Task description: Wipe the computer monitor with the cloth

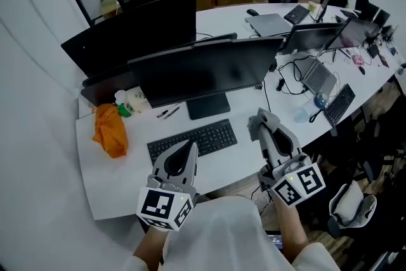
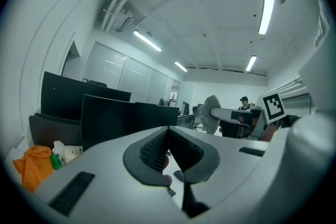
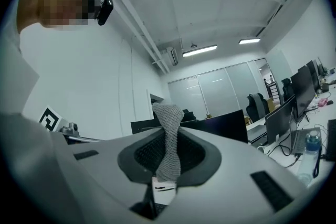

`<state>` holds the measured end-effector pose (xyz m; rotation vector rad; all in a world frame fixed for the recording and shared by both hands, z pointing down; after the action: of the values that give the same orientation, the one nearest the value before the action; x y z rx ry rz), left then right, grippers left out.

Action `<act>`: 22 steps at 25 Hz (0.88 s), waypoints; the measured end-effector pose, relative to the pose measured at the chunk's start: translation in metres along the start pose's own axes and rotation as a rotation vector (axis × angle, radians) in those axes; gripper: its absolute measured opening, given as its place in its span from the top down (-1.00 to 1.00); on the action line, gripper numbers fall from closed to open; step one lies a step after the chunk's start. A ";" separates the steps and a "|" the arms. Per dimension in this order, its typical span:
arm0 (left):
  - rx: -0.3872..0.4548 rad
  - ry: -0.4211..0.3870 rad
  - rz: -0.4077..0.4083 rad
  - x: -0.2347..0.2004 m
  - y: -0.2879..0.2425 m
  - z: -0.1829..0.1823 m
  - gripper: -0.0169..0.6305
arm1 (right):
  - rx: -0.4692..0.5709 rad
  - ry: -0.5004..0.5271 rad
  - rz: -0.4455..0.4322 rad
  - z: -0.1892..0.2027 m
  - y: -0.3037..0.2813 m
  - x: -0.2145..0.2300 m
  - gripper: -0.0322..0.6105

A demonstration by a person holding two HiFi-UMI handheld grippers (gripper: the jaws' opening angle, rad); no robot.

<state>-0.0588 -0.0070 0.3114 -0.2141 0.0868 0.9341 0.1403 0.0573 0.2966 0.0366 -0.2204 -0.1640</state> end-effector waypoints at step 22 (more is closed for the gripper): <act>0.012 0.011 0.103 -0.022 -0.065 -0.027 0.89 | -0.038 0.150 0.209 -0.031 -0.041 0.065 0.77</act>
<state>-0.0194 -0.0678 0.2982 -0.2052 0.1145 1.0349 0.2033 0.0071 0.2782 -0.0118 -0.0702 0.0433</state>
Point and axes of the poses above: the fingertips, and each gripper's own axes: y backward along the fingers, x to its right, z out of its underside, the point moved 4 cm from there along y, backward along the fingers, and after that the axes turned 2 degrees about -z, right-handed, at the moved point
